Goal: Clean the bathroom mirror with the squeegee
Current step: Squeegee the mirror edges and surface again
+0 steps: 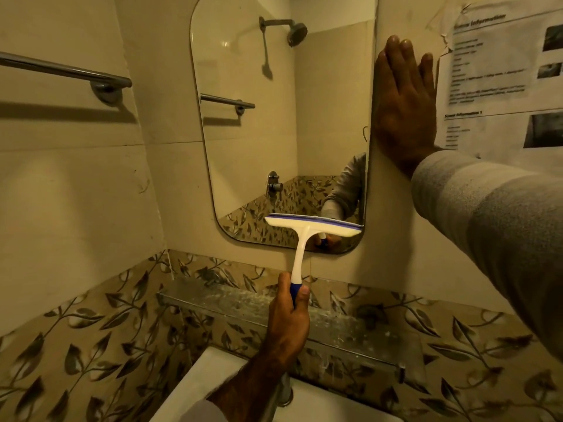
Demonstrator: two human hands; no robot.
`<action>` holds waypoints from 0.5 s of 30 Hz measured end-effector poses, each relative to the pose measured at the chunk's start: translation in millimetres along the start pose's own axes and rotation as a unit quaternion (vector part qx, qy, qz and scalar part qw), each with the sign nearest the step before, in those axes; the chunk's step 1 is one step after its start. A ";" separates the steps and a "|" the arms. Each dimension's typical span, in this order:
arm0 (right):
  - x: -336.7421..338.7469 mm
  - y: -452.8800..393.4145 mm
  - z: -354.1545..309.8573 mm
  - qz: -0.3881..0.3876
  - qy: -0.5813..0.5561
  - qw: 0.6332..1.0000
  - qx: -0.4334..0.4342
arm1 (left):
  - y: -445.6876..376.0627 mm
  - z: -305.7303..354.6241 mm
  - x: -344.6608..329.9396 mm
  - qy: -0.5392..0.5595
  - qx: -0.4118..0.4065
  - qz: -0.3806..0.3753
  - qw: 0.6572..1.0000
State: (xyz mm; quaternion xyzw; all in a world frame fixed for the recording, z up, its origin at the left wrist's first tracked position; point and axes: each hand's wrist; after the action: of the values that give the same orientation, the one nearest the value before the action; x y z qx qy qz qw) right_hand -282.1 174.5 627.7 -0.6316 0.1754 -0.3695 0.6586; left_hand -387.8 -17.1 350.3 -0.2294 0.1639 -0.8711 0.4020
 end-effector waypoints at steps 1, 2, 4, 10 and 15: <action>-0.3 0.1 -0.2 0.001 0.002 1.000 0.000 | 1.9 -2.9 -0.5 0.000 0.004 0.000 1.000; -0.5 0.1 -0.4 0.003 0.003 1.000 0.001 | 2.9 -4.7 -1.2 0.000 0.008 0.000 1.000; -0.6 -0.5 -0.5 0.006 0.003 1.000 0.002 | 3.5 -6.9 -3.1 0.005 0.018 0.003 1.000; -1.8 -1.5 0.1 0.010 -0.001 1.000 0.003 | 9.4 -12.7 -6.9 0.018 0.038 0.000 0.999; -1.7 -0.7 0.1 0.011 -0.008 1.000 0.004 | 12.5 -14.1 -4.4 -0.007 0.041 -0.004 0.999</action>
State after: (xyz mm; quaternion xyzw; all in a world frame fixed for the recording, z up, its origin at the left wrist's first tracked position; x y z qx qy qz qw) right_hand -283.4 175.7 628.0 -0.6301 0.1762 -0.3577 0.6663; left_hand -384.9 -20.1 331.4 -0.2195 0.1248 -0.8773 0.4082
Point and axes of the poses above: each hand's wrist, its own y-axis away from the middle knuckle, its own x-axis out of the back of the hand, z = x × y, and after that the axes turned 1 degree about -y, right-handed
